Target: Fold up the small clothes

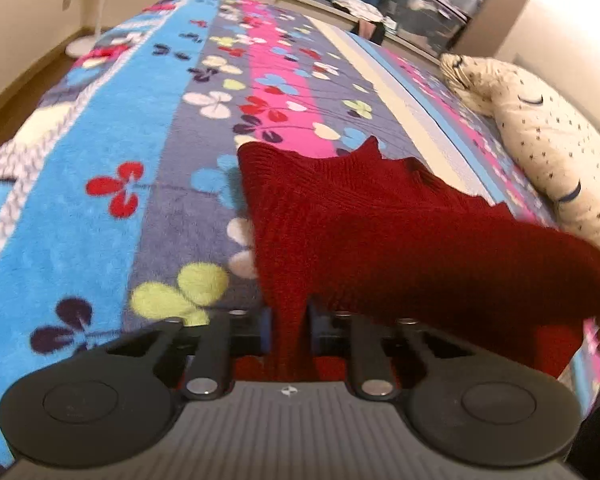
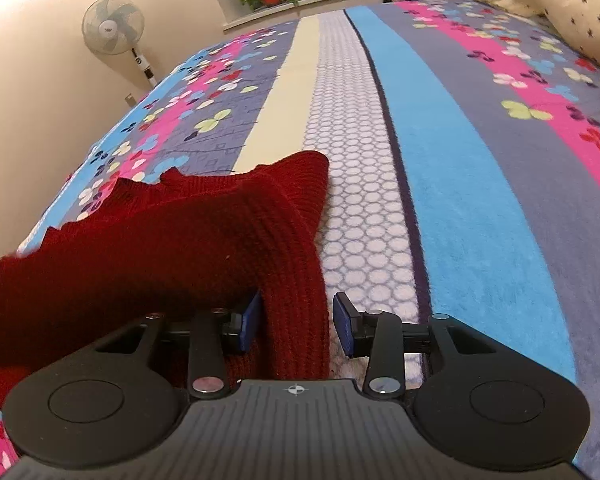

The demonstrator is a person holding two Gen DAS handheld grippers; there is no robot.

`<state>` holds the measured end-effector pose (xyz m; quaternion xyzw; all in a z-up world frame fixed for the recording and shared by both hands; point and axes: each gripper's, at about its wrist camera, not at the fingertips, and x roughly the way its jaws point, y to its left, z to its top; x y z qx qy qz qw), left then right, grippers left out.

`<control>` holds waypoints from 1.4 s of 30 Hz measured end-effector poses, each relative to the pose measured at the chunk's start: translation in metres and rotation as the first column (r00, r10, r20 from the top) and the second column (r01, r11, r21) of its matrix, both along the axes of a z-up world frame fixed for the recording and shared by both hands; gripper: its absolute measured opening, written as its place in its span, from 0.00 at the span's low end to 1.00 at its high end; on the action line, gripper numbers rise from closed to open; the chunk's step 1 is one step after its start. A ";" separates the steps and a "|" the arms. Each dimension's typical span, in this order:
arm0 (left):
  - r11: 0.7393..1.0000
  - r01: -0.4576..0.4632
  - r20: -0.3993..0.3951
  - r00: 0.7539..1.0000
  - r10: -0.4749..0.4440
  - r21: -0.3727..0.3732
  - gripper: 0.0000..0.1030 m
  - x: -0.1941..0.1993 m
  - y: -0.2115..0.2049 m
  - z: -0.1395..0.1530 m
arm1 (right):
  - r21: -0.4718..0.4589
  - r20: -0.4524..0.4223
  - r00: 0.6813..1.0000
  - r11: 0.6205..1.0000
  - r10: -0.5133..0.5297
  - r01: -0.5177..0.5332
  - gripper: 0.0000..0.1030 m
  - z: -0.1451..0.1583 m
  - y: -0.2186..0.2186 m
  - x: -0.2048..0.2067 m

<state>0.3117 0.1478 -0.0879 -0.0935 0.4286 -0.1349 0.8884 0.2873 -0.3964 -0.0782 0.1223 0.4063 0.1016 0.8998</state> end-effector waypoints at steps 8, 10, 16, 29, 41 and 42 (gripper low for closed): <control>0.999 -0.032 0.140 0.990 0.030 0.011 0.11 -0.018 0.002 0.038 | 0.046 0.217 0.975 0.998 -0.046 0.037 0.11 0.052 -0.008 -0.028; 0.998 -0.068 0.190 0.979 0.069 -0.013 0.11 -0.021 0.007 0.048 | 0.078 0.293 0.953 0.995 -0.080 0.060 0.11 0.065 -0.011 -0.037; 0.985 -0.170 0.294 0.940 0.173 -0.035 0.11 -0.013 0.013 0.059 | 0.105 0.409 0.898 0.986 -0.164 0.133 0.10 0.076 -0.011 -0.029; 0.982 -0.181 0.199 0.965 0.168 0.046 0.11 0.022 0.001 0.030 | 0.005 0.187 0.955 0.972 -0.230 0.233 0.10 0.033 0.008 0.032; 0.967 -0.202 0.095 0.977 0.190 0.152 0.18 0.055 -0.010 -0.009 | -0.230 0.080 0.973 0.946 -0.217 0.230 0.12 -0.007 0.035 0.064; 0.967 -0.215 0.091 0.975 0.204 0.139 0.25 0.054 -0.008 -0.006 | -0.219 0.086 0.969 0.945 -0.231 0.244 0.17 -0.004 0.034 0.062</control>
